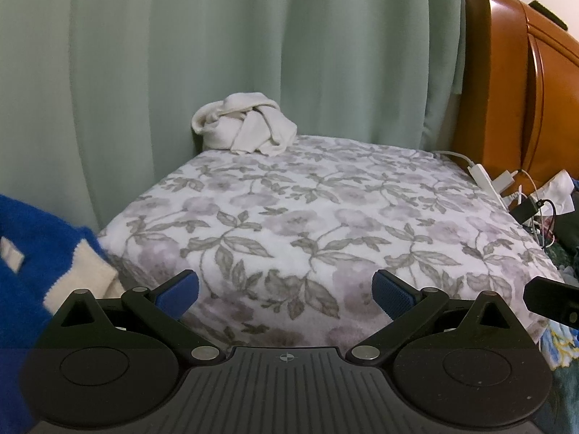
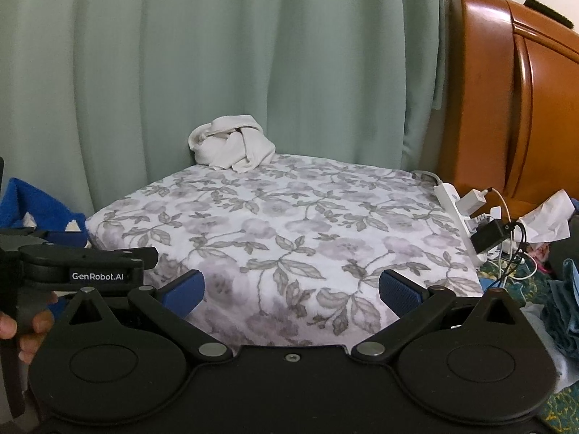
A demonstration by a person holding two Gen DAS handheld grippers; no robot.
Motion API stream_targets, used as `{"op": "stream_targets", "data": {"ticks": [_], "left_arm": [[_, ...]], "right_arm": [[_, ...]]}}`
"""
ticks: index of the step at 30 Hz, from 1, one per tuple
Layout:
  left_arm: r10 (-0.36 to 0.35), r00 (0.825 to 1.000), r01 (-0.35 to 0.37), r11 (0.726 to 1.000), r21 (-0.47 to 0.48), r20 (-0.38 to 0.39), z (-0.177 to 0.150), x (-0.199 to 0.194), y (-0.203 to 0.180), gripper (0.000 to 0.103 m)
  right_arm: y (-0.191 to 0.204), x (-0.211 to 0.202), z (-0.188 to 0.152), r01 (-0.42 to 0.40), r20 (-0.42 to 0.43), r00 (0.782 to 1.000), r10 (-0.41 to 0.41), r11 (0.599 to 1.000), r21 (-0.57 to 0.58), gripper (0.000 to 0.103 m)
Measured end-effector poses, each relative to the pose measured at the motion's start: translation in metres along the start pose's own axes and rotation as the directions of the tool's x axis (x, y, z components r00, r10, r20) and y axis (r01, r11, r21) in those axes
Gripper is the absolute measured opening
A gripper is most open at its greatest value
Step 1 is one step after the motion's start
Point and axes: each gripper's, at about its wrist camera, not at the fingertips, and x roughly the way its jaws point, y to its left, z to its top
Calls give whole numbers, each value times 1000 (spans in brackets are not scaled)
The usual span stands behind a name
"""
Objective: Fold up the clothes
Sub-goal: 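Move both open grippers toward the bundled white knit garment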
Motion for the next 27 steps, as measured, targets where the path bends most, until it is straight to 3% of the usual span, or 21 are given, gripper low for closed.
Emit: {"op": "stream_targets", "data": {"ticks": [27], "left_arm": [[32, 999, -32, 999, -7, -28, 28, 45, -3, 103]], "right_arm": [[1, 56, 29, 8, -45, 999, -8, 1000, -7, 102]]}}
